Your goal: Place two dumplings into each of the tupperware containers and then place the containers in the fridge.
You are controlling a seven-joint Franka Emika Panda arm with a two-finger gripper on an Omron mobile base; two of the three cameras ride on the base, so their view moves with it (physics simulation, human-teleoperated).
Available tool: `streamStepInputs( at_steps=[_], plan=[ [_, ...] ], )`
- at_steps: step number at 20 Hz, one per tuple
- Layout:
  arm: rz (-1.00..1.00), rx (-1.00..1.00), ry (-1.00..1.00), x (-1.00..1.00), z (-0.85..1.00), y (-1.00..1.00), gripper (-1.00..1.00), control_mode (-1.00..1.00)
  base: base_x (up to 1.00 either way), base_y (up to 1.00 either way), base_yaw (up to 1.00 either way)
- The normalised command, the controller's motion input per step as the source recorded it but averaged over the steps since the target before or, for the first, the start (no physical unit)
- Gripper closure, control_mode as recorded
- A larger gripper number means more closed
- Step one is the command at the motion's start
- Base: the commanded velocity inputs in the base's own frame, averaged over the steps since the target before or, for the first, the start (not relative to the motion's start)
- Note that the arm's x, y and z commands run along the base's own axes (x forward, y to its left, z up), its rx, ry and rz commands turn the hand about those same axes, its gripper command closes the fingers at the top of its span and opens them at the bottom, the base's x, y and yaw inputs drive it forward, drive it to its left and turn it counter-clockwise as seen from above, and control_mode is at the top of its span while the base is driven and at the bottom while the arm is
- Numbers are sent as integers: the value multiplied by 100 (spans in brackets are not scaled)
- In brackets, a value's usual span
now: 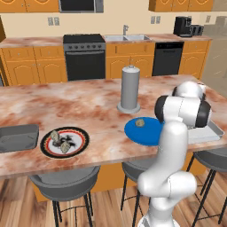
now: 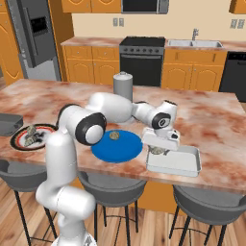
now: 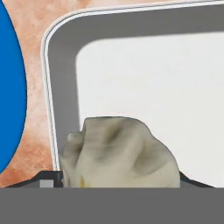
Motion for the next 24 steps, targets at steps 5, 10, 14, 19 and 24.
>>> streamStepInputs(
  at_steps=[5,10,14,19,24],
  plan=[
    [0,0,0,4,-48,-17,100,-100,0,0,0],
    [0,0,0,5,-36,-7,100,-100,0,0,0],
    [0,1,0,20,-9,-10,100,-100,0,0,0],
    [0,0,0,5,-1,-1,-100,-100,0,0,0],
    [0,0,0,0,0,0,-100,-100,0,0,0]
  ],
)
